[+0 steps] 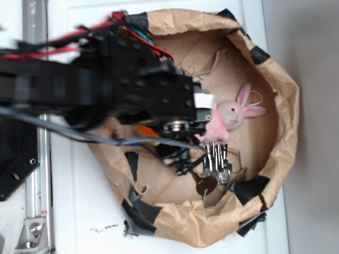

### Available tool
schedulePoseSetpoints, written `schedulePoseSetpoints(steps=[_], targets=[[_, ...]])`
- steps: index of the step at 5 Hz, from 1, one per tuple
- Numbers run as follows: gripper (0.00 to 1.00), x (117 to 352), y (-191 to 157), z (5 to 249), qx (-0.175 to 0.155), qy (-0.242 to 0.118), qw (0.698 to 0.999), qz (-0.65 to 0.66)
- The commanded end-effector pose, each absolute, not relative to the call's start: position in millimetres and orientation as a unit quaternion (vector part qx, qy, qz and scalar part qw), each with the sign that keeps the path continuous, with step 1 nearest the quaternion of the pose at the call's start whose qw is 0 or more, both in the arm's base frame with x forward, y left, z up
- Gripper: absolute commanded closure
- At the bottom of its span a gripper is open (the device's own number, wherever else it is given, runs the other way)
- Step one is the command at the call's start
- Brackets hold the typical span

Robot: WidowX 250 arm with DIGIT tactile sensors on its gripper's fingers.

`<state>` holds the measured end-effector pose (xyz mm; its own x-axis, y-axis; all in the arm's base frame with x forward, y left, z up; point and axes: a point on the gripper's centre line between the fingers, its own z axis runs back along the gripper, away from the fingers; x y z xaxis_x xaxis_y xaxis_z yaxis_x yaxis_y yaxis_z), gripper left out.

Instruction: Grab the green sponge.

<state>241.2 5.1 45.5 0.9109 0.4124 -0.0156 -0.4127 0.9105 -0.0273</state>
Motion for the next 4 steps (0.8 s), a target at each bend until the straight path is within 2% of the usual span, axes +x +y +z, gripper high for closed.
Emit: schedulePoseSetpoints(steps=[1,2,4], targets=[[1.0,250,10,159,-0.047,-0.09,0.994,0.05],[1.0,252,13,201,-0.039,-0.094,0.994,0.024],[1.0,252,11,191,-0.02,-0.092,0.995,0.033]])
